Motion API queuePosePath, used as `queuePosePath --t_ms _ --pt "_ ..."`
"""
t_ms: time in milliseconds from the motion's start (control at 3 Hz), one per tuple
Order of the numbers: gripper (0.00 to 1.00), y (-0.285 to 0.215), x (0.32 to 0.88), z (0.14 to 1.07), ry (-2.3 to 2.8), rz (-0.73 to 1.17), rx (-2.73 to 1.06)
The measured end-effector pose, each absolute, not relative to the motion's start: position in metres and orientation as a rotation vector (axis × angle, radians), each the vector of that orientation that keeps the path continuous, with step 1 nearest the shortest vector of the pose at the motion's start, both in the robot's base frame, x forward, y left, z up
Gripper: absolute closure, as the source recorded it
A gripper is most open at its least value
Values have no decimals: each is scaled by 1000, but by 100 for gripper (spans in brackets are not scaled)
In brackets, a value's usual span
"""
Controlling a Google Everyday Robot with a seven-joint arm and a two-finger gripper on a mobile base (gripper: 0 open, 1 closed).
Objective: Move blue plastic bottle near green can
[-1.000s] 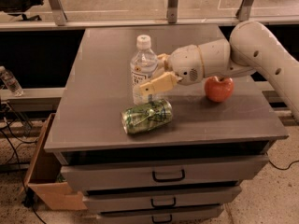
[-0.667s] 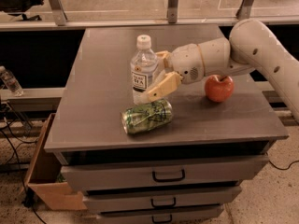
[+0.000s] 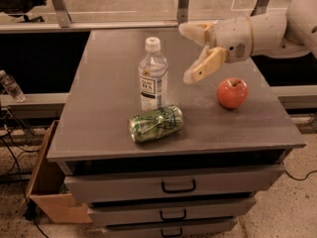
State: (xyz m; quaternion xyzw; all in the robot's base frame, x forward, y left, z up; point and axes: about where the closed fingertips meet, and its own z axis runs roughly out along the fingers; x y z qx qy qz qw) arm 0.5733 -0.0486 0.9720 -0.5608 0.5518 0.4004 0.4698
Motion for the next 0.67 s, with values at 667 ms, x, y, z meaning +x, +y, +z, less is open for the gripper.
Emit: queuePosePath --t_ms 667 --pt "0 -117 602 1063 1276 751 -1255"
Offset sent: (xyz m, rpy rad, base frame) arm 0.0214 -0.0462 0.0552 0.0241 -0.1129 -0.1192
